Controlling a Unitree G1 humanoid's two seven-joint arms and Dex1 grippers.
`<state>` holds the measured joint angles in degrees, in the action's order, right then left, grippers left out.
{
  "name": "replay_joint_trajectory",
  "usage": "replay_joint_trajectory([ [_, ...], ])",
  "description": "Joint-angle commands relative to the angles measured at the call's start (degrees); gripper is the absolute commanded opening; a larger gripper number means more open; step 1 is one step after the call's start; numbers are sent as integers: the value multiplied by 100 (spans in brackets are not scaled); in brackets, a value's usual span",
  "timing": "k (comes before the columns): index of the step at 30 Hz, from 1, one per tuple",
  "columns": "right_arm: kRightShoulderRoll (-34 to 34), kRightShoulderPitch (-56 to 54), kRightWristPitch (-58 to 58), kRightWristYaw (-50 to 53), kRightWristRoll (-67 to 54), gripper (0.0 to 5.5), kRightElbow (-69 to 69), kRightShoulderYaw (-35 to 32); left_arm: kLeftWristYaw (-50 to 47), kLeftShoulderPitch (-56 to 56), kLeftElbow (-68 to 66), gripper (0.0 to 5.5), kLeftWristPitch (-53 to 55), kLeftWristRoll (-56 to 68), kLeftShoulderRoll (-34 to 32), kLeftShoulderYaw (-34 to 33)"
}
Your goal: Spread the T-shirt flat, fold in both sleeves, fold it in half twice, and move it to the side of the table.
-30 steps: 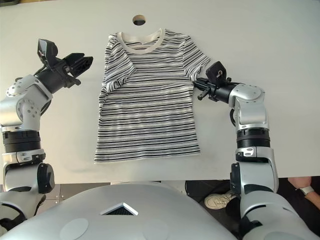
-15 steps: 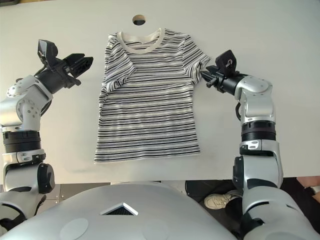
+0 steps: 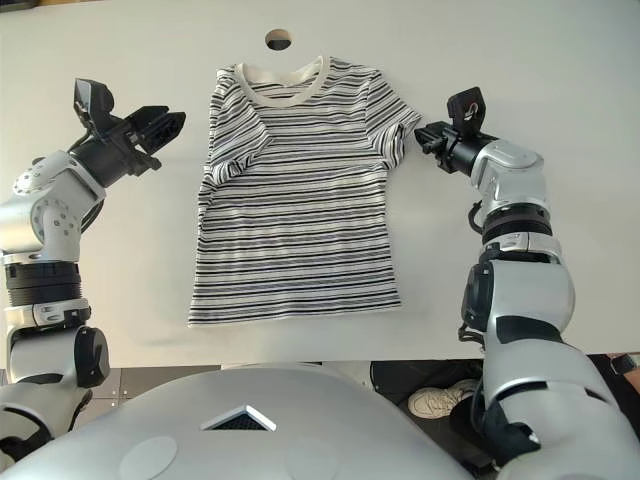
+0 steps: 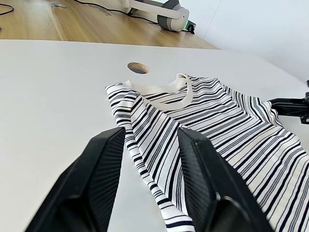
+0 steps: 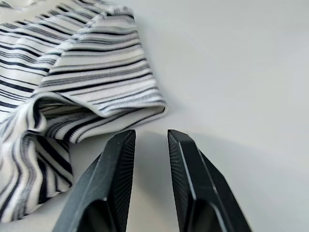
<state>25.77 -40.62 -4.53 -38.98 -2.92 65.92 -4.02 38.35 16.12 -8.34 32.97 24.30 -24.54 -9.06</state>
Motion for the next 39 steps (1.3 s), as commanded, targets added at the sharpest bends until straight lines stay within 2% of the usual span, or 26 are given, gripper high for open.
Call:
replay_joint_trajectory([
  [1, -140, -291, 114, 185, 78, 124, 509, -44, -19, -28, 13, 204, 45, 13, -54, -23],
  [10, -402, -469, 202, 567, 198, 124, 931, -63, -18, -40, 19, 204, 54, 32, -70, -35],
  [16, -446, -513, 196, 603, 218, 13, 978, -112, -25, -27, -14, 204, 38, 29, -52, -31],
  [28, -242, -684, 310, 338, 79, 13, 813, -335, -34, -3, -147, 204, -33, 7, -18, -27],
  [39, -412, -705, 416, -188, 38, 13, 249, -270, -37, 42, -215, 204, -79, 3, -12, -24],
])
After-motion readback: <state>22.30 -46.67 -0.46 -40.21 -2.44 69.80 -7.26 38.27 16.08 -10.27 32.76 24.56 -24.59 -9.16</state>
